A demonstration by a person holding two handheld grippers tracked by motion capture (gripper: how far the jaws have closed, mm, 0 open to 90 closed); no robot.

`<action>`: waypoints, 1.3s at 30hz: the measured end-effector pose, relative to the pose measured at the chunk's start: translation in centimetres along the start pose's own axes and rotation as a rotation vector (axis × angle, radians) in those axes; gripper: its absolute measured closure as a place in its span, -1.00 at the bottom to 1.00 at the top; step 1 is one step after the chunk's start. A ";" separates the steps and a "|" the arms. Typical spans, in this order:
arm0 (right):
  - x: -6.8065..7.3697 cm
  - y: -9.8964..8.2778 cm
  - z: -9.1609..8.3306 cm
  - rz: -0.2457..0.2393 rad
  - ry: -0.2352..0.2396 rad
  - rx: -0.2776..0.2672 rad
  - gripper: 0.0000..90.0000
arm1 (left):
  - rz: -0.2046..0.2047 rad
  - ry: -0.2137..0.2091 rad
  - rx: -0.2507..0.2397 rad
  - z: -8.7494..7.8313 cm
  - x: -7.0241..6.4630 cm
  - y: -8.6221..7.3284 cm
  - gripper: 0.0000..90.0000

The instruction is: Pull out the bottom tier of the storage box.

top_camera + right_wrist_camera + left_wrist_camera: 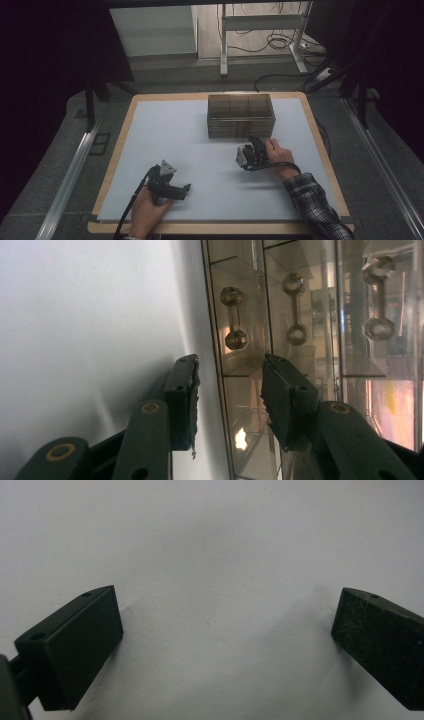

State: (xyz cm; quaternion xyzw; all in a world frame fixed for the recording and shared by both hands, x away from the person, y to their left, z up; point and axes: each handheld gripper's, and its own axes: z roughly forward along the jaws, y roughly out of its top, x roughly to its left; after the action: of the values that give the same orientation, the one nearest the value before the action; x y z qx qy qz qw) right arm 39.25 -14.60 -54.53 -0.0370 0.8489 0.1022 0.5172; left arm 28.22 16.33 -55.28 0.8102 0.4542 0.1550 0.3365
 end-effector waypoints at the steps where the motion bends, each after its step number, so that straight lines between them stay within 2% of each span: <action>1: 0.0 0.1 0.1 -0.022 -0.007 0.008 0.34 | 0.000 0.000 0.000 0.0 0.0 0.0 -1.00; 3: 0.1 0.1 0.3 -0.027 -0.012 0.011 0.36 | 0.000 0.000 0.000 0.0 0.0 0.0 -1.00; 5: 0.3 0.4 0.6 -0.059 -0.034 0.018 0.43 | 0.000 0.000 0.000 0.0 0.0 0.0 -1.00; 7: 0.4 0.5 0.8 -0.060 -0.033 0.015 0.45 | 0.000 0.000 0.000 0.0 0.0 0.0 -1.00; 8: 0.5 0.7 1.0 -0.080 -0.054 0.025 0.49 | 0.000 0.000 0.000 0.0 0.0 0.0 -1.00; 10: 0.5 0.9 1.3 -0.091 -0.067 0.032 0.52 | 0.000 0.000 0.000 0.0 0.0 0.0 -1.00; 12: 0.6 1.0 1.6 -0.096 -0.061 0.015 0.56 | 0.000 0.000 0.000 0.0 0.0 0.0 -1.00; 17: 0.8 1.5 2.2 -0.128 -0.094 0.041 0.64 | 0.000 0.000 0.000 0.0 0.0 0.0 -1.00; 18: 0.9 1.5 2.4 -0.126 -0.114 0.028 0.66 | 0.000 0.000 0.000 0.0 0.0 0.0 -1.00; 21: 1.0 1.6 2.6 -0.133 -0.098 0.045 0.71 | 0.000 0.000 0.000 0.0 0.0 0.0 -1.00; 22: 1.2 1.8 2.6 -0.148 -0.115 0.047 0.73 | 0.000 0.000 0.000 0.0 0.0 0.0 -1.00; 26: 1.5 1.9 2.8 -0.168 -0.135 0.060 0.76 | 0.000 0.000 0.000 0.0 0.0 0.0 -1.00; 31: 1.7 2.0 2.7 -0.160 -0.157 0.053 0.77 | 0.000 0.000 0.000 0.0 0.0 0.0 -1.00; 32: 1.6 2.0 2.5 -0.154 -0.137 0.061 0.77 | 0.000 0.000 0.000 0.0 0.0 0.0 -1.00; 33: 1.6 2.0 2.5 -0.155 -0.140 0.057 0.77 | 0.000 0.000 0.000 0.0 0.0 0.0 -1.00; 34: 1.5 2.0 2.5 -0.152 -0.086 0.049 0.77 | 0.000 0.000 0.000 0.0 0.0 0.0 -1.00; 37: 1.6 1.9 2.4 -0.145 -0.085 0.049 0.77 | 0.000 0.000 0.000 0.0 0.0 0.0 -1.00; 38: 1.7 1.9 2.2 -0.151 -0.128 0.047 0.77 | 0.000 0.000 0.000 0.0 0.0 0.0 -1.00; 39: 1.8 1.9 2.0 -0.154 -0.142 0.047 0.77 | 0.000 0.000 0.000 0.0 0.0 0.0 -1.00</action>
State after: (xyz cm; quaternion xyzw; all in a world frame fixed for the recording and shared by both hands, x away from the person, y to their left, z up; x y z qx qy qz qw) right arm 39.87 -12.22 -56.72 -0.0824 0.8071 0.0445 0.5830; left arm 28.21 16.33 -55.29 0.8101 0.4544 0.1552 0.3366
